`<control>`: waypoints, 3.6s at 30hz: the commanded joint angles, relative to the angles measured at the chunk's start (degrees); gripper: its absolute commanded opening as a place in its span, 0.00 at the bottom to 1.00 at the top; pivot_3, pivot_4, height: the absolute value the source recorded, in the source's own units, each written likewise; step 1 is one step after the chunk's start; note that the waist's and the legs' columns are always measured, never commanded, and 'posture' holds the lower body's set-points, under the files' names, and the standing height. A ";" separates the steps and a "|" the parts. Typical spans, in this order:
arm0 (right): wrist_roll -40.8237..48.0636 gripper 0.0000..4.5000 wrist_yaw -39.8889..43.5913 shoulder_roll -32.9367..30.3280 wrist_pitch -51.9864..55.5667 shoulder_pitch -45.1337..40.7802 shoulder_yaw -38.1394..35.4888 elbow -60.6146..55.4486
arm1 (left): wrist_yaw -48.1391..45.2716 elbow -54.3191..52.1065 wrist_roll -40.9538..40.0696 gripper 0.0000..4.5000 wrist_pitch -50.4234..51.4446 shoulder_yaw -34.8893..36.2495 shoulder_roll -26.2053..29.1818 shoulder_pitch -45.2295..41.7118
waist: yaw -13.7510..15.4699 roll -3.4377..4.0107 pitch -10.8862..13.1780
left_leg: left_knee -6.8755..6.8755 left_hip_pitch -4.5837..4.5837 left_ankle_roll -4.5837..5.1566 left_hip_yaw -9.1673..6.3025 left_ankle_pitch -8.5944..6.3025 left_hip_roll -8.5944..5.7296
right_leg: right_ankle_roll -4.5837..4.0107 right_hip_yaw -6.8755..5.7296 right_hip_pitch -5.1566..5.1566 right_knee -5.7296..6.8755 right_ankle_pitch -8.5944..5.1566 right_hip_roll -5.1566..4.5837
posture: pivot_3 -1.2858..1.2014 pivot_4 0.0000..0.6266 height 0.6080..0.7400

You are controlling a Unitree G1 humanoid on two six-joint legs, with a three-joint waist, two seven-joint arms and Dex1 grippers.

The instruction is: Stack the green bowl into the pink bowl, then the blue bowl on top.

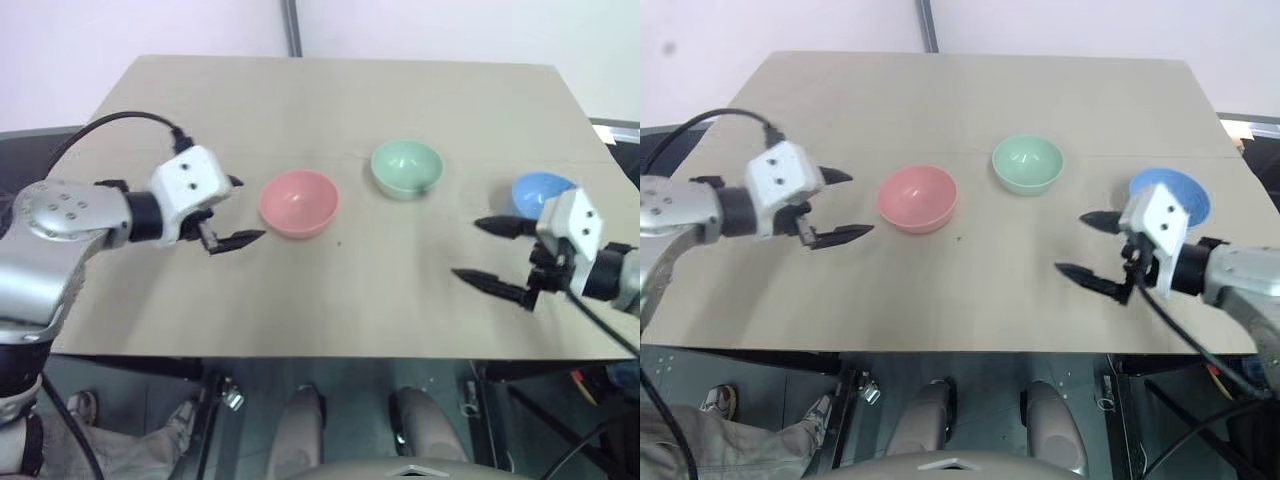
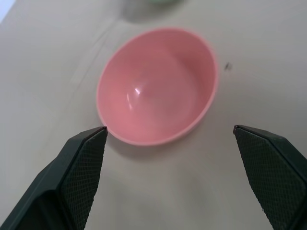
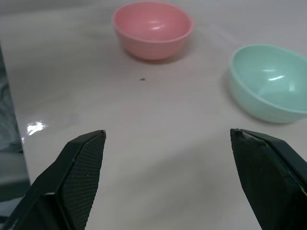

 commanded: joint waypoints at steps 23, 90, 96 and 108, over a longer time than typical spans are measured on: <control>-6.45 1.00 -7.74 1.32 -5.36 2.02 4.21 -7.49 | -18.84 8.13 15.61 0.01 -23.02 -14.40 -9.59 -11.32 | 0.09 -0.03 0.02 | 0.37 -0.12 0.01 -0.07 0.00 0.01 | 0.02 -0.05 0.04 0.15 0.01 0.02 | 0.52 0.24 1.00; -28.01 0.02 19.17 20.66 -23.93 -40.14 32.00 29.32 | -11.81 -8.17 -7.93 0.63 -9.64 13.24 -3.87 6.39 | -1.98 0.15 0.77 | 0.63 0.01 0.00 -0.17 0.00 0.00 | -0.02 -0.10 -0.09 0.96 -0.05 0.04 | 0.52 0.24 1.00; -32.40 0.41 11.67 23.75 -25.03 -39.32 31.97 31.55 | -12.65 -6.96 -8.18 0.63 -9.98 12.15 -3.55 4.46 | -1.40 0.13 0.76 | 0.75 0.03 0.00 -0.17 0.00 0.01 | 0.02 -0.10 -0.08 0.98 -0.07 0.07 | 0.52 0.24 1.00; -29.46 0.63 8.04 -1.07 -4.18 -24.89 10.64 21.86 | -15.98 -3.54 -11.91 0.63 -9.38 6.85 -7.65 -2.57 | 0.67 0.10 0.75 | 0.74 -0.19 0.01 -0.16 -0.01 -0.02 | -0.02 -0.16 -0.17 0.82 -0.07 0.01 | 0.52 0.24 1.00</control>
